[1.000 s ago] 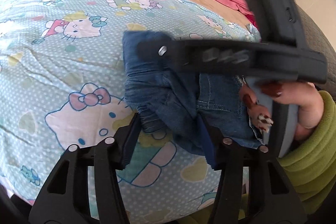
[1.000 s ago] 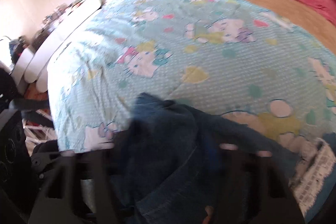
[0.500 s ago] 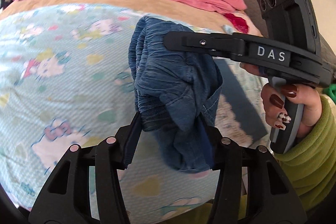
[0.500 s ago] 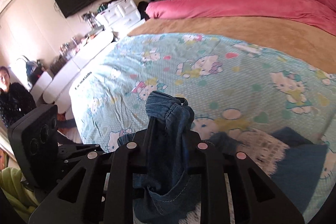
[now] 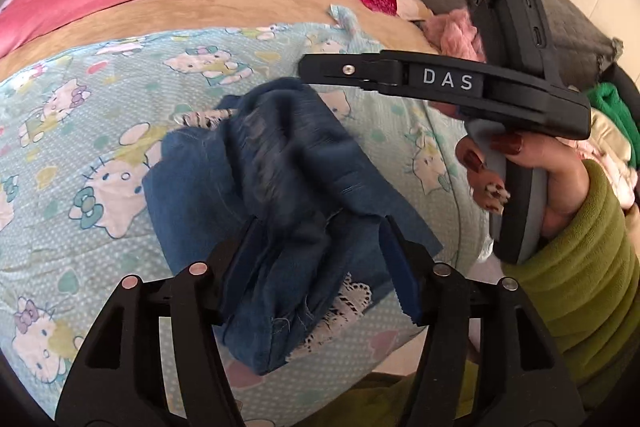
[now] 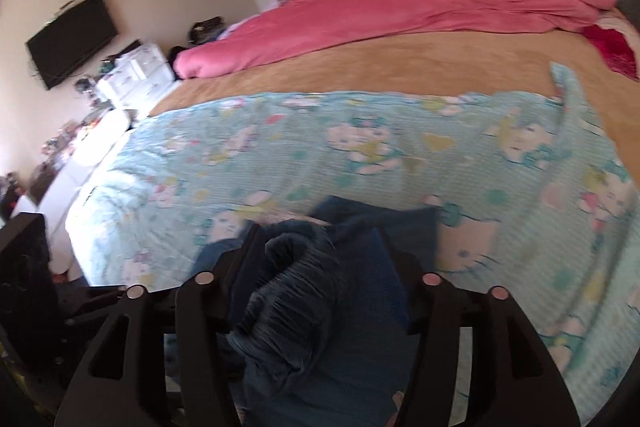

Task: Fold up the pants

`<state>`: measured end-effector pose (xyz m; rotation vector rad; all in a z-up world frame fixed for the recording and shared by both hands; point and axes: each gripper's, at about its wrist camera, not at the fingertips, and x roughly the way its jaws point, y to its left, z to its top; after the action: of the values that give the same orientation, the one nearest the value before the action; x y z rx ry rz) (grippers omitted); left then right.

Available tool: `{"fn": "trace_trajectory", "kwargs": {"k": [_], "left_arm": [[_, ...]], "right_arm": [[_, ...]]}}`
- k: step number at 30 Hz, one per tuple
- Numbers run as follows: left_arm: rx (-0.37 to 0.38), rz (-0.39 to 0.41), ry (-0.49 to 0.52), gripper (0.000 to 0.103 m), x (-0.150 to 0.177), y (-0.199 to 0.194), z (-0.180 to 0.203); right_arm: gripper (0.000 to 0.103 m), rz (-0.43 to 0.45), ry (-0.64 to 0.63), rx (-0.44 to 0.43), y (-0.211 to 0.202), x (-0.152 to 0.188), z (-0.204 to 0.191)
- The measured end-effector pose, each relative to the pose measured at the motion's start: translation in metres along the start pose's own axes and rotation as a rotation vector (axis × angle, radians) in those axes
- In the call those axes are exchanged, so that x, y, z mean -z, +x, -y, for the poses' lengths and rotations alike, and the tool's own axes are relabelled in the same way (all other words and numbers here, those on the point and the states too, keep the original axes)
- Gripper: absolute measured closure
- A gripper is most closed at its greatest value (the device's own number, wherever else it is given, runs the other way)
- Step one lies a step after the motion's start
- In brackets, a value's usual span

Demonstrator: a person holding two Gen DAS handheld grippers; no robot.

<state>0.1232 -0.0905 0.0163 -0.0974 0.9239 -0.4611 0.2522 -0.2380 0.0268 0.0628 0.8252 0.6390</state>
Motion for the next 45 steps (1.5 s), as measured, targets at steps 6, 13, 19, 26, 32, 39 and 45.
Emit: {"fn": "trace_trajectory", "kwargs": {"k": [6,13,19,26,32,39,45], "left_arm": [[-0.088,0.047,-0.001,0.04,-0.004,-0.009,-0.004],[-0.221,0.054,-0.083,0.036,-0.003,-0.015,-0.04],[-0.191,0.019,-0.097,0.063,0.002,-0.008,-0.04],[-0.197,-0.039,-0.006,0.063,0.01,0.015,-0.019],[-0.188,-0.058,0.014,0.062,0.016,0.022,-0.016],[-0.167,-0.055,0.011,0.046,0.016,0.012,-0.02],[-0.191,0.009,-0.027,0.036,0.001,-0.018,-0.038]], "right_arm": [[0.034,0.008,-0.041,0.089,-0.005,0.019,0.001],[0.034,0.021,-0.117,0.105,-0.002,0.016,-0.027],[0.013,-0.005,-0.149,0.095,0.013,0.008,-0.043],[0.062,-0.118,-0.14,0.127,0.042,0.013,-0.034],[0.066,-0.136,-0.115,0.148,0.03,0.031,-0.009],[0.04,-0.086,-0.043,0.108,0.01,0.039,0.008],[0.036,-0.005,-0.085,0.124,-0.037,0.052,0.01]]}}
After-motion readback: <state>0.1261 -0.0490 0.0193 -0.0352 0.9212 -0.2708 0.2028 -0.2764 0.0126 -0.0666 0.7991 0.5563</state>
